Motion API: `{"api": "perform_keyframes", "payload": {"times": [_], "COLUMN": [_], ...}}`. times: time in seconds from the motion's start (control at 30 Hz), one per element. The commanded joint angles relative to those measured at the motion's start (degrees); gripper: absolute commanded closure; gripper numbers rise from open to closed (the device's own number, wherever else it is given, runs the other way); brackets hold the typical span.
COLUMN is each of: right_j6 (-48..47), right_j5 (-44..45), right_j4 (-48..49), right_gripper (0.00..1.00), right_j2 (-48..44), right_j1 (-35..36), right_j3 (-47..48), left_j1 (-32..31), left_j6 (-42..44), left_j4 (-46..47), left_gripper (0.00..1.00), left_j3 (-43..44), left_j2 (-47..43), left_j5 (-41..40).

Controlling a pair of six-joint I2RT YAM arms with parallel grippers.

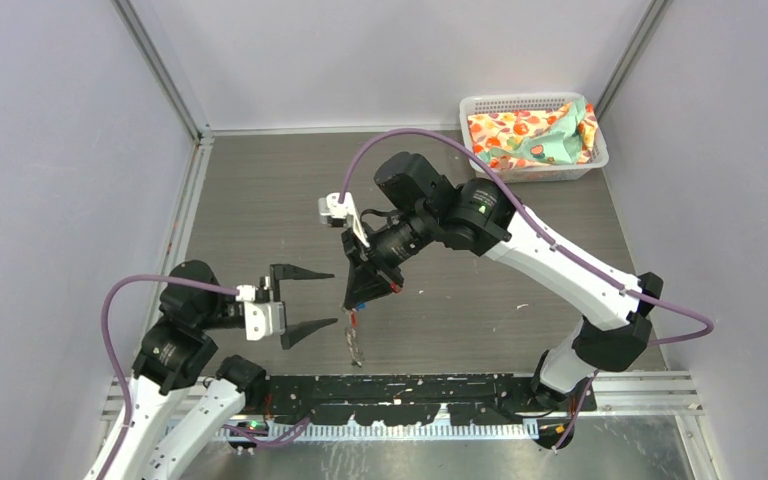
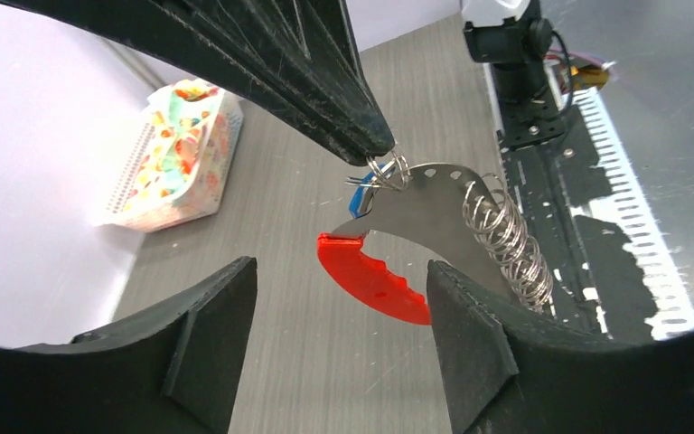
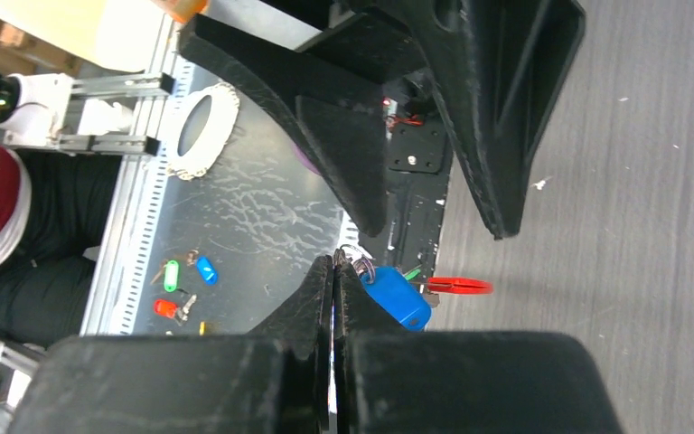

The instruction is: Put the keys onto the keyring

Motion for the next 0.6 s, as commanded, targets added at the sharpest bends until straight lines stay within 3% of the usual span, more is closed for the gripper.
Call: {"api": "perform_keyframes", "payload": {"times": [0.0,0.23,0.47,0.57], "right_j6": [0.8,1.0,0.9,1.0], "right_j5": [-6.6,-6.2,-5.3,-4.7], "right_j4": [2.6,2.0,0.8,1.0], "right_gripper": [0.99,0.99,0.99,0.99], "right_j2": [-0.3,2.1,4.2,4.4], "right_j1": [0.1,0.1,0.1,0.1], "right_j3": [0.7,2.0,3.5,3.8], "left_j1": [-0.2,-0.1,-0.2,-0.2], "left_j6": [-3.8,-5.7,-6.9,-7.9], "left_j4": [3.4,3.4,4.5,4.5], "left_gripper": [0.33,0.55,0.59,0.67], "left_j3": [1.0,2.5,3.0,2.8], "left_j2": [2.1,5.0,6.2,6.0], "left_j5": [5.5,11.3,13.9,14.9]}}
